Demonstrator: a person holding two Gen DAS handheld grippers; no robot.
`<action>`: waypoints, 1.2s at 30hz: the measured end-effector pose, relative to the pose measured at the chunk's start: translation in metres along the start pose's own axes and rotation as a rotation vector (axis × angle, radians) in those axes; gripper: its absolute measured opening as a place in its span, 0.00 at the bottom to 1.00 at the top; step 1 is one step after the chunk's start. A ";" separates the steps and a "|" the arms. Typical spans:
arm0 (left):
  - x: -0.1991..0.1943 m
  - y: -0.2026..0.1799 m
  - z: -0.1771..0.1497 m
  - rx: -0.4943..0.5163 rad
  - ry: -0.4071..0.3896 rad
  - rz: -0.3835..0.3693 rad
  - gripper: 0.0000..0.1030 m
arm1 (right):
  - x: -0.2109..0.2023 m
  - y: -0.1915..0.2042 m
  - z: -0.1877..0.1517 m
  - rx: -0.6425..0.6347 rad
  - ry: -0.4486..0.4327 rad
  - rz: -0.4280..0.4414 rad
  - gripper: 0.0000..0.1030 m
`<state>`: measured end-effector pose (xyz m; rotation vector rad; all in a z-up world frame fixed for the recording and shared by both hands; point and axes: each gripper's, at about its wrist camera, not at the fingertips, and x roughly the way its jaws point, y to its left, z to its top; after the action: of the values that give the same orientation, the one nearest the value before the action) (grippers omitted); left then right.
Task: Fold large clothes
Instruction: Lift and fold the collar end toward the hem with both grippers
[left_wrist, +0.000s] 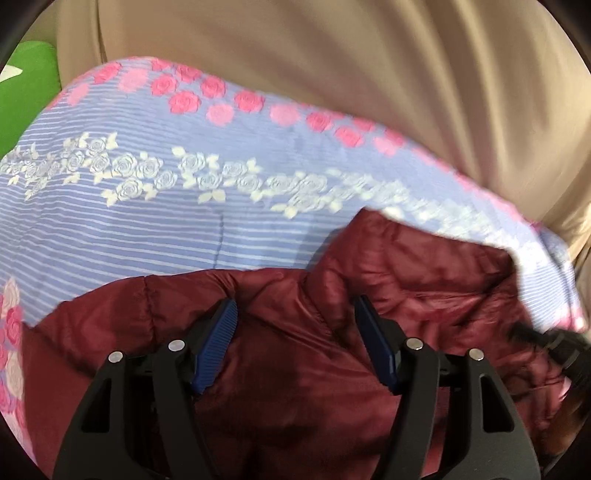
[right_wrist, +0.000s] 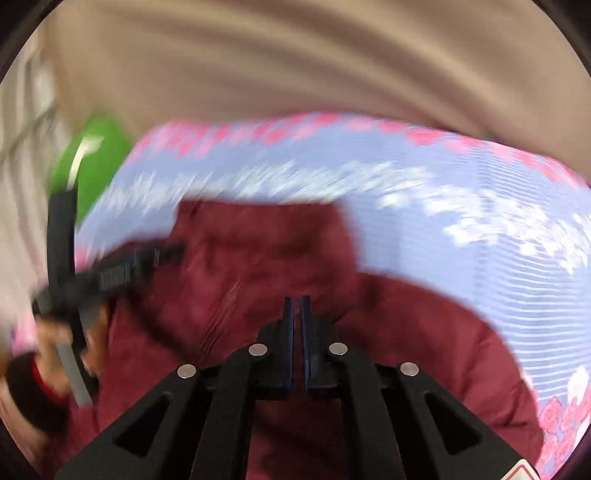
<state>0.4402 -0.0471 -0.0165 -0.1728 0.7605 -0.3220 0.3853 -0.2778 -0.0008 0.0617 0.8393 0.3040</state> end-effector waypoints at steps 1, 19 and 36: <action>-0.004 -0.005 0.002 0.006 0.004 -0.034 0.62 | 0.007 0.009 -0.004 -0.052 0.027 -0.022 0.04; 0.026 -0.031 0.049 0.117 0.019 0.062 0.63 | 0.015 -0.001 0.017 0.068 -0.044 -0.101 0.00; -0.017 0.001 0.007 0.116 0.075 -0.010 0.71 | -0.014 0.010 -0.023 0.048 -0.014 -0.032 0.06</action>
<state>0.4340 -0.0405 -0.0006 -0.0554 0.8126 -0.3822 0.3570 -0.2735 -0.0049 0.0950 0.8326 0.2531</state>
